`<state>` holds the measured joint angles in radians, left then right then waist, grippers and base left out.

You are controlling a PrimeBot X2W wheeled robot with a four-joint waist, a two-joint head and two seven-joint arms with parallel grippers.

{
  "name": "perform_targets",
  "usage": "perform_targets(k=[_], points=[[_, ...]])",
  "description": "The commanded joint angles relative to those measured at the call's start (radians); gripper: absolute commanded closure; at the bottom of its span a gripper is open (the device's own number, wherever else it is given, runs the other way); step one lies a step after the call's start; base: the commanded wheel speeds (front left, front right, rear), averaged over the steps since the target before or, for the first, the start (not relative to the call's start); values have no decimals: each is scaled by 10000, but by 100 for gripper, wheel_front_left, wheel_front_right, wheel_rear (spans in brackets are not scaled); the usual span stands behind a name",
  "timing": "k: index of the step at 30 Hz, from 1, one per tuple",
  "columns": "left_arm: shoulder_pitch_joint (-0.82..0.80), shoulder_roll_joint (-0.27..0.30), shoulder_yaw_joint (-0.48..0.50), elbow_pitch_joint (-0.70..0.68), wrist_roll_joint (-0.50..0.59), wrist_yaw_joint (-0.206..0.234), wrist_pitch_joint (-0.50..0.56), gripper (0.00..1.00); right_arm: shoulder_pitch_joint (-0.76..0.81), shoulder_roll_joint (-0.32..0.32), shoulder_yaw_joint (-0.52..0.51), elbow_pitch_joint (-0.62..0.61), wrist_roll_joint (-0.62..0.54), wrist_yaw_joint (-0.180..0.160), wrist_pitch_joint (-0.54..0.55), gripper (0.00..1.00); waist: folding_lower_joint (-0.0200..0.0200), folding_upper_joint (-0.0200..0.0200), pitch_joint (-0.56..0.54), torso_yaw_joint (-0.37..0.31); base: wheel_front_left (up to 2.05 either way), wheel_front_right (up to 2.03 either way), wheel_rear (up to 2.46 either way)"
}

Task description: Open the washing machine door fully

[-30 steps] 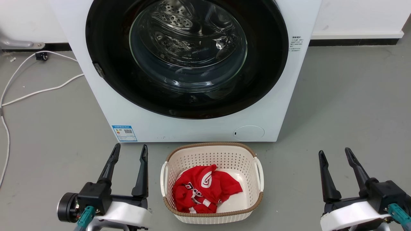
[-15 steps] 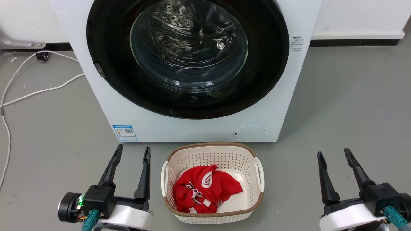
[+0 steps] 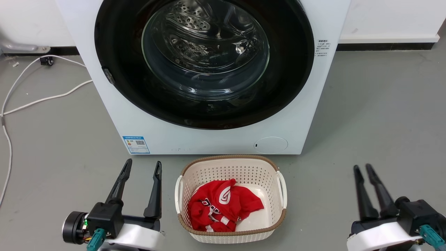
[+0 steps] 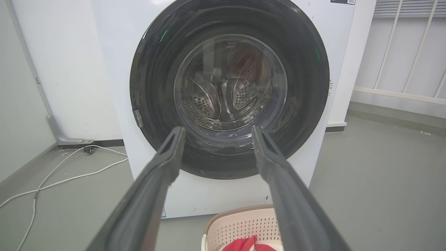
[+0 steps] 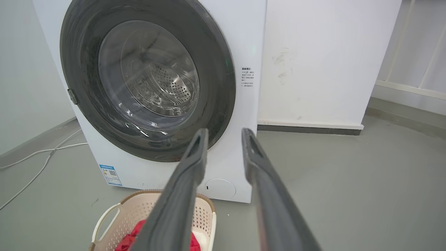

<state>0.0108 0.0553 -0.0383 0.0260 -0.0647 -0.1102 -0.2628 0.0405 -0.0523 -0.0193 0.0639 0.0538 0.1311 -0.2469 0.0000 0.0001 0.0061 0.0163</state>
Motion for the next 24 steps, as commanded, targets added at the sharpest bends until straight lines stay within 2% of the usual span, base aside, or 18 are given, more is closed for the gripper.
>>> perform_targets(k=[1, 9, 12, 16, 24], points=[[38, -18, 23, 16, -22, -20, -28, 0, -14, 37, 20, 31, 96, -5, -53, 100, 0, -1, -3, -3, 0, 0, 0], [36, -37, 73, 50, -38, -49, -28, 0, 3, 37, 105, 139, 947, -7, -118, 100, 0, -1, -19, -2, 0, 0, 0], [44, -43, 101, 59, -51, -61, -28, 0, -11, 37, 134, 204, 1803, -5, -142, 100, 0, -1, -28, -10, 0, 0, 0], [43, -49, 128, 78, -71, -78, -28, 0, -95, 36, 279, 444, 4753, -5, -170, 100, 0, -1, -37, -18, 0, 0, 0], [-9, -54, 186, 96, -114, -55, -28, 0, -548, 30, 550, 355, 11574, -5, -181, 100, 0, -1, -39, -49, 0, 0, 0]])
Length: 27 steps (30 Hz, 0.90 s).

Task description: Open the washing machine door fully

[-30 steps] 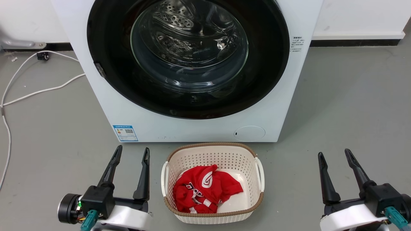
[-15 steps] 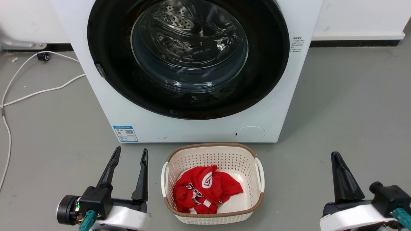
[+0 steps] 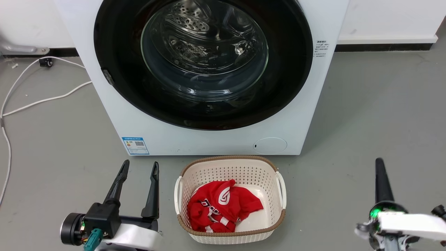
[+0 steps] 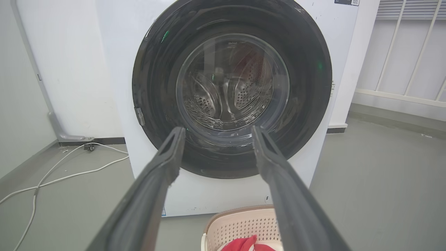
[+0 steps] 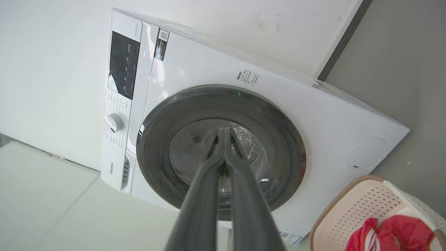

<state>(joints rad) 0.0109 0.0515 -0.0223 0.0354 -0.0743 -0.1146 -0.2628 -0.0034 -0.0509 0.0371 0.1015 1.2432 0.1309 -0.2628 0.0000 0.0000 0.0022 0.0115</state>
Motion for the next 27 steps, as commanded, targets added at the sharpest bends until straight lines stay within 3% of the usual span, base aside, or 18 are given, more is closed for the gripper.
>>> perform_targets(k=[1, 5, 8, 12, 20, 27], points=[[-21, -16, 36, 0, -41, 10, -28, 0, -189, 16, -60, -50, 364, -3, -22, 100, 0, 0, 7, -8, 0, 0, 0], [-76, -16, 81, -53, -93, 92, -28, 0, -756, 15, -358, -212, 2837, -3, -19, 100, 0, 0, 92, -62, 0, 0, 0], [-169, -16, 139, -88, -126, 105, -28, 0, -1379, 6, -701, -107, 3737, -2, -18, 100, 0, 0, 212, -106, 0, 0, 0], [-293, -15, 194, -139, -143, 115, -28, 0, -2611, -508, -1249, 659, 4713, -2, 300, 100, 0, 0, 451, -135, 0, 0, 0], [-753, -14, 294, -239, -159, 45, -28, 0, -5615, -1875, -903, 2912, 5587, -2, 968, 100, 0, 0, 1112, -61, 0, 0, 0], [-1239, -15, 324, -376, -231, -41, -28, 0, -8605, -2993, 447, 5509, 5645, -2, 2010, 100, 0, 0, 1805, 94, 0, 0, 0]])
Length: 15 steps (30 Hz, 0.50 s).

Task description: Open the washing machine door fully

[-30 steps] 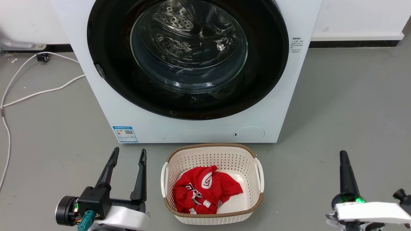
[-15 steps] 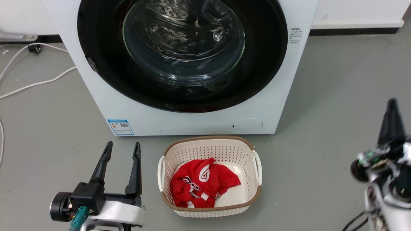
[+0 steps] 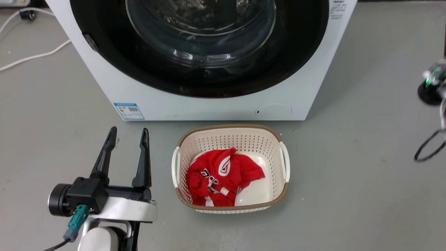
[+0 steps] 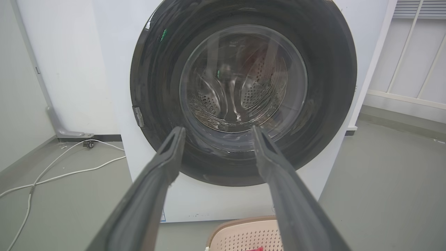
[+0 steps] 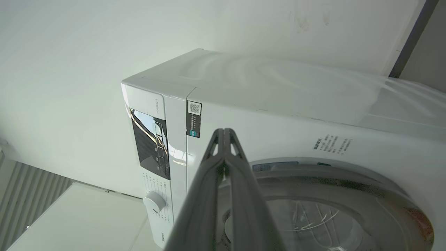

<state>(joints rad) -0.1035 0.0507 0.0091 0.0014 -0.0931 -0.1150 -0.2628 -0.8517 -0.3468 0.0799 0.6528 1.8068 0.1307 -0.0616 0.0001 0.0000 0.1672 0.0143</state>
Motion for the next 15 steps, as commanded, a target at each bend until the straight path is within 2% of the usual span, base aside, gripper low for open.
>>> perform_targets(k=[1, 6, 15], points=[[-155, -6, 9, -63, -55, -48, -26, 0, -558, -152, 250, 371, -38, 0, 203, 100, -1, 0, 262, 90, 0, 0, 0], [-469, -6, -71, -192, -81, -90, -28, 0, -2764, -394, 1454, 2275, -294, 0, 1320, 100, -1, 0, 757, 262, 0, 0, 0], [-1010, -6, -213, -499, -128, -136, -28, 0, -6210, 91, 3361, 5183, -1217, 0, 3678, 100, -1, 0, 1739, 535, 0, 0, 0]])
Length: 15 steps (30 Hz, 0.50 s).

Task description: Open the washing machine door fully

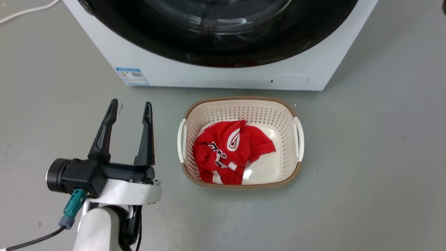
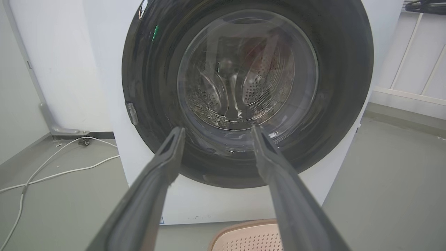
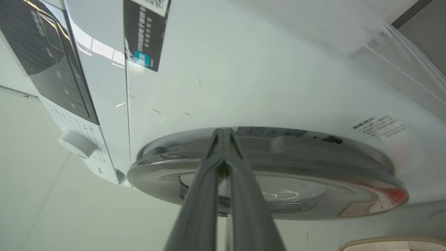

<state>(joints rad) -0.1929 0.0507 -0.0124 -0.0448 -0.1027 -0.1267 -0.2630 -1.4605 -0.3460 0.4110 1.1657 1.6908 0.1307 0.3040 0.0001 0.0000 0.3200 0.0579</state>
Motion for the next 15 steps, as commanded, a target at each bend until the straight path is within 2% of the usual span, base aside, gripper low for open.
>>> perform_targets(k=[1, 8, 15], points=[[-185, -4, -7, -71, -43, -14, -24, 0, -449, 132, 190, 312, -182, 0, 172, 100, -1, 0, 321, 129, 0, 0, 0], [-580, -6, -93, -251, -78, -32, -26, 0, -1753, 548, 886, 1147, -775, 0, 841, 100, -1, 0, 1015, 307, 0, 0, 0], [-737, -6, -123, -278, -128, -41, -26, 0, -1884, 616, 1156, 1229, -1028, -1, 1071, 100, -1, 0, 1348, 372, 0, 0, 0]])
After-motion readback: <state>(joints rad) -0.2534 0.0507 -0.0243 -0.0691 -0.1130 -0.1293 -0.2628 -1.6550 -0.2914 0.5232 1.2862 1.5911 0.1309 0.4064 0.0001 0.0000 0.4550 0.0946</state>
